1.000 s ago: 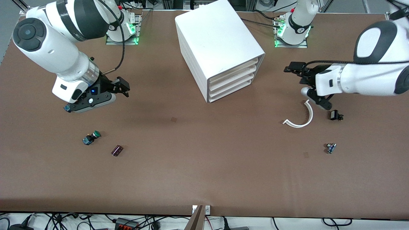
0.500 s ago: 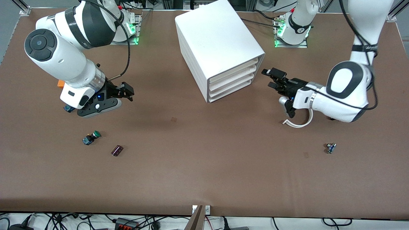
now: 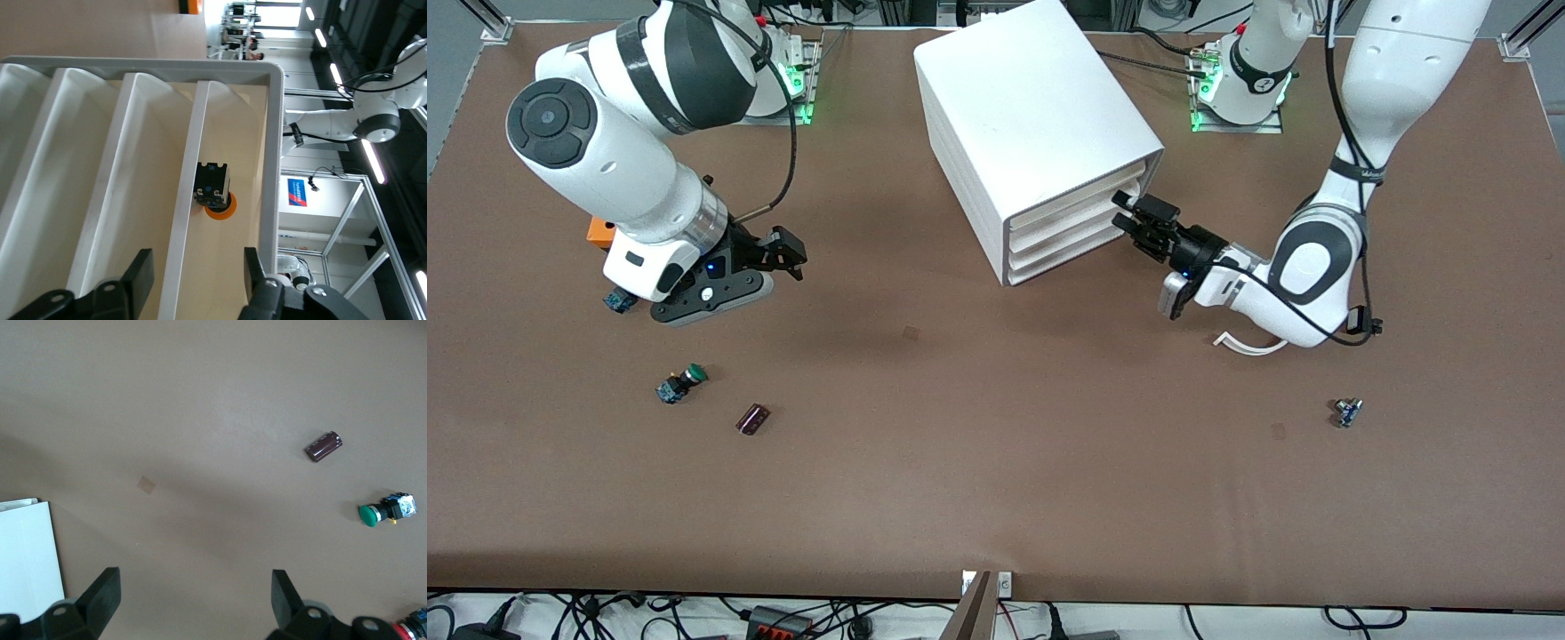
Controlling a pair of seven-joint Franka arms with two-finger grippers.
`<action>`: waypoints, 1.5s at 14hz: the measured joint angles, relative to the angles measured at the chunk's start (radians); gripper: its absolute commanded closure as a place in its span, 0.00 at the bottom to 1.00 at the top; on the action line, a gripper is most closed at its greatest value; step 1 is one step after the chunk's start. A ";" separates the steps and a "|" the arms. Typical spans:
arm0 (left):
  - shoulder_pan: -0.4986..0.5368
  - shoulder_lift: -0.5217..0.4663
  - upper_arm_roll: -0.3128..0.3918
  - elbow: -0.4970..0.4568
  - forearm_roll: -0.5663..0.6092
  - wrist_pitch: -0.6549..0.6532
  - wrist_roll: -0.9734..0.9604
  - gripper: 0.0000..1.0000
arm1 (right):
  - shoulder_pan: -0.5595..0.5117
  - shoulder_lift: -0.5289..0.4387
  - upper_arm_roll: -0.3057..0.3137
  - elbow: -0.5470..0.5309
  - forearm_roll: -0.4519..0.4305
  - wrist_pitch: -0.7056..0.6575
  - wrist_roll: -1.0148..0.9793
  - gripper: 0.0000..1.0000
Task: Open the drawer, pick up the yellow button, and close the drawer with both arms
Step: 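Grasp the white drawer handle with the left gripper, then pull the drawer out of the cabinet with the left gripper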
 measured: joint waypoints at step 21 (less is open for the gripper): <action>0.048 0.104 -0.027 0.035 -0.037 -0.034 0.096 0.99 | 0.077 0.083 0.003 0.154 0.001 0.025 -0.003 0.00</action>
